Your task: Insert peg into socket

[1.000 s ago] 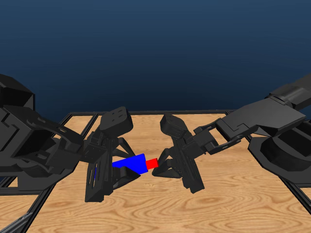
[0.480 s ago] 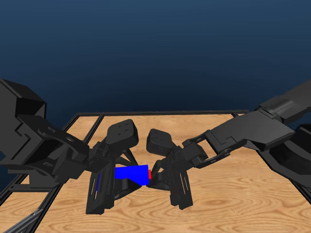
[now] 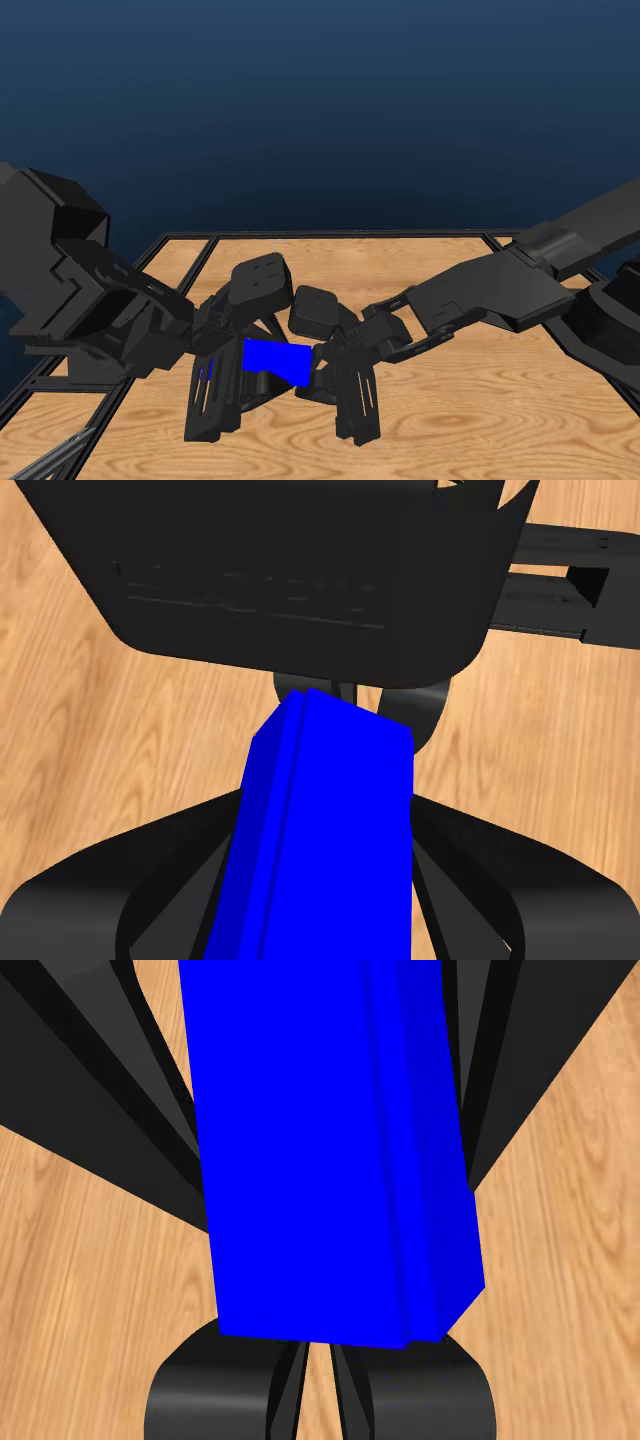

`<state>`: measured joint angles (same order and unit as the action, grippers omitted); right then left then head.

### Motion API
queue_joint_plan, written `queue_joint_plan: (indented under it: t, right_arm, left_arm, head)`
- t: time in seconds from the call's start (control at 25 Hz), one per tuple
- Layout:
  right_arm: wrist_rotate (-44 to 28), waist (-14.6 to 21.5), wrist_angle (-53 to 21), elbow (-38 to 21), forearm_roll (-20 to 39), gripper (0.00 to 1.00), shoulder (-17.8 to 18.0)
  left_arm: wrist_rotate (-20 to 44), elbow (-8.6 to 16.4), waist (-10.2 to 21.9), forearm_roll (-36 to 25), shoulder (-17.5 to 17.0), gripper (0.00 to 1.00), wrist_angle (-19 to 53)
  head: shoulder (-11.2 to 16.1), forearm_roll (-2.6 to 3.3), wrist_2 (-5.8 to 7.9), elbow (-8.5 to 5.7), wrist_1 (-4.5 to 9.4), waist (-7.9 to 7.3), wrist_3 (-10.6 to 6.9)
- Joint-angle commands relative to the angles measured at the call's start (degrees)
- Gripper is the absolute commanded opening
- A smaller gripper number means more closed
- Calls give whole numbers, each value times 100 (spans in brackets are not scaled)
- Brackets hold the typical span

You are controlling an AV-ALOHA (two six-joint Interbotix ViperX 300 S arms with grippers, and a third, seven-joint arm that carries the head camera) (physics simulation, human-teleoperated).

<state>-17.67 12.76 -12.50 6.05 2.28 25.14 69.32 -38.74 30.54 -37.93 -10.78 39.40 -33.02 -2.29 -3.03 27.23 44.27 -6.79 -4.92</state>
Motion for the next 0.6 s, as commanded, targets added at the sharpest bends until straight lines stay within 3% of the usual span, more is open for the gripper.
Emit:
queue_joint_plan:
  t: [0.04,0.08,0.32,0.48,0.56,0.6]
  right_arm:
    - [-111,-165,256,350,-11,0,-433]
    - [-168,-194,270,568,-19,0,-548]
    - [-563,-260,491,1732,-21,0,-1254]
    - [-734,-200,891,2095,-82,0,-1418]
    - [-693,-131,1578,2270,-275,0,-1425]
    - [-632,-87,2119,2335,-425,100,-1469]
  left_arm:
    - [236,259,-270,-169,-211,0,-212]
    - [274,121,-296,-225,-131,0,-158]
    - [344,179,-263,-283,-70,0,-47]
    - [432,156,-249,-316,-60,0,-355]
    - [344,195,-399,-298,-59,0,-538]
    - [348,255,-423,-261,-69,0,-660]
  head:
    - [12,-9,0,-110,-69,-37,-21]
    - [6,-11,1,-112,-72,-45,-20]
    - [-28,-1,-5,-122,-107,-3,-11]
    - [-52,26,-44,-128,-159,117,-25]
    - [-71,50,-51,-127,-181,207,-22]
    - [-82,59,-57,-126,-192,246,-9]
